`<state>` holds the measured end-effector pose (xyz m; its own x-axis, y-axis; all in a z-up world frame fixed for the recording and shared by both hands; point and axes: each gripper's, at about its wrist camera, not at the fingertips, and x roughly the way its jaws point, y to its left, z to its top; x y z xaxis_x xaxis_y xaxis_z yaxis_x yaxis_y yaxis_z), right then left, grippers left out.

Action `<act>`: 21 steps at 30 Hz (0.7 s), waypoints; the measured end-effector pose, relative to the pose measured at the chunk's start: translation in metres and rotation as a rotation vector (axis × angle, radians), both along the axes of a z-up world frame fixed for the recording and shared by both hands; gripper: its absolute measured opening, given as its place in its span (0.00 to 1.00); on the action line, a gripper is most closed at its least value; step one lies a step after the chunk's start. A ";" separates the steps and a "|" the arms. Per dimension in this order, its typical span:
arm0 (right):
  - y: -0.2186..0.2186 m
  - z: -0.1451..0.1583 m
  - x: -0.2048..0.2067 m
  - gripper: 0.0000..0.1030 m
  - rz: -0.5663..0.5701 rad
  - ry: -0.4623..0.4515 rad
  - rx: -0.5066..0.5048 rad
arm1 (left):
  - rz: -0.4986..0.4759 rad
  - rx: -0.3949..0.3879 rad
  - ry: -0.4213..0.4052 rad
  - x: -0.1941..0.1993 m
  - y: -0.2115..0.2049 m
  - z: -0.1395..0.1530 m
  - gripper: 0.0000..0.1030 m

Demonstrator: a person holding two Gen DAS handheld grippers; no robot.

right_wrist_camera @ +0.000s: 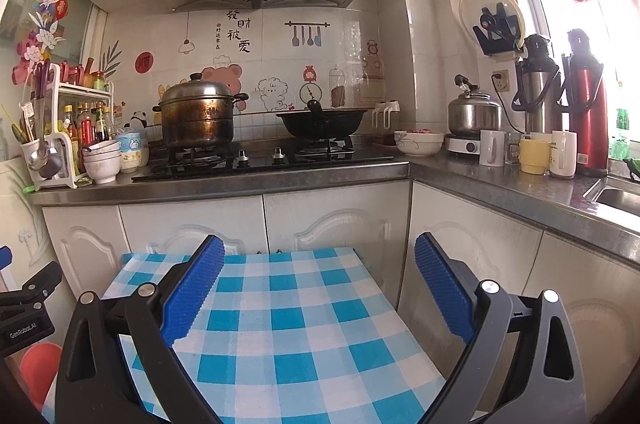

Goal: Collect trash

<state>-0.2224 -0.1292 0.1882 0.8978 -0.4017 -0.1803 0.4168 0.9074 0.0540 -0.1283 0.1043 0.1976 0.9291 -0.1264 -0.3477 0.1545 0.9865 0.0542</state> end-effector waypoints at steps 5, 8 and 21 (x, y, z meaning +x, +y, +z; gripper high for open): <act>-0.005 -0.007 0.005 0.92 0.003 0.012 0.011 | -0.003 0.011 0.019 0.006 -0.006 -0.006 0.96; -0.009 -0.013 0.010 0.92 0.010 0.030 0.024 | -0.008 0.016 0.034 0.010 -0.010 -0.012 0.96; -0.028 -0.090 0.079 0.93 0.083 0.311 0.145 | -0.028 0.028 0.337 0.072 -0.048 -0.112 0.96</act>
